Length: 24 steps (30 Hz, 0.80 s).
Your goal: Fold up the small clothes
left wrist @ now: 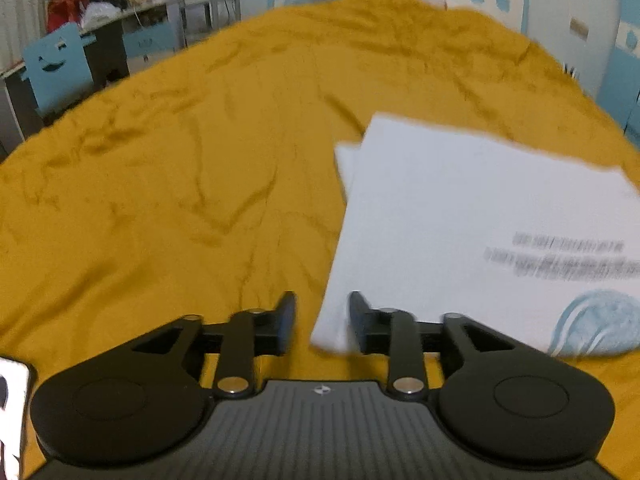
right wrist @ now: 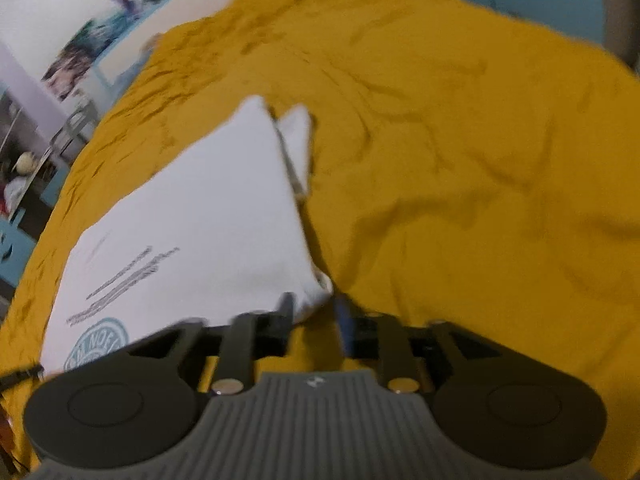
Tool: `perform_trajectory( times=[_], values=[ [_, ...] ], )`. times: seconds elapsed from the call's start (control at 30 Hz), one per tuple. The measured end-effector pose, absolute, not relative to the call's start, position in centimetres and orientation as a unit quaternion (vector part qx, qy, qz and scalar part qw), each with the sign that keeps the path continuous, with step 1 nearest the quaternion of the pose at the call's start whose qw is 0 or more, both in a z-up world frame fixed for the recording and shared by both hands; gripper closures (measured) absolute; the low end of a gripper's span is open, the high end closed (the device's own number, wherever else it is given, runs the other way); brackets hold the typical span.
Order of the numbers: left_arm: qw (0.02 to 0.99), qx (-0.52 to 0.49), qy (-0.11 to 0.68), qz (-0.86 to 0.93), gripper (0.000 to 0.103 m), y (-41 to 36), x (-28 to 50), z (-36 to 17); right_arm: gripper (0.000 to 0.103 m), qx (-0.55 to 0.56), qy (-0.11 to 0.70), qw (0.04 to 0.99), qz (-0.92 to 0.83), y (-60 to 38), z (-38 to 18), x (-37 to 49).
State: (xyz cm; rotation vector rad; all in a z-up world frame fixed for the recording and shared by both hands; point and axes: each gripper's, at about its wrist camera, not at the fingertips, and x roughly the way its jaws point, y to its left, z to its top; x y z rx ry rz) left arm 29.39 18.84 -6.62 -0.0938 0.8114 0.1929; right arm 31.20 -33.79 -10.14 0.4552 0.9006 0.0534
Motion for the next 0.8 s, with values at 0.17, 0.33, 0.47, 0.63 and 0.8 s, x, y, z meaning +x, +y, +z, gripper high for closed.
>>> perform_trajectory(
  times=[0.17,0.33,0.47,0.63,0.8],
  values=[
    [0.930,-0.056,0.360,0.052,0.051,17.4,31.6,-3.7,0.066,0.226,0.406,0.883,0.061,-34.7,-8.6,33.6],
    [0.932,-0.057,0.359,0.011,0.051,14.6,34.7,-3.7,0.061,0.276,0.388,0.875,0.083,-35.9,-9.0,37.8],
    [0.927,-0.049,0.372,-0.017,0.051,12.0,37.2,-4.9,0.051,0.293,0.391,0.868,0.085,-36.1,-10.4,41.6],
    [0.920,-0.033,0.388,-0.037,0.051,9.6,39.4,-6.6,0.051,0.316,0.397,0.857,0.085,-37.0,-13.1,46.4],
    [0.912,-0.029,0.406,-0.041,0.051,9.0,41.2,-8.4,0.055,0.373,0.400,0.830,0.110,-38.3,-16.4,50.2]
  ],
)
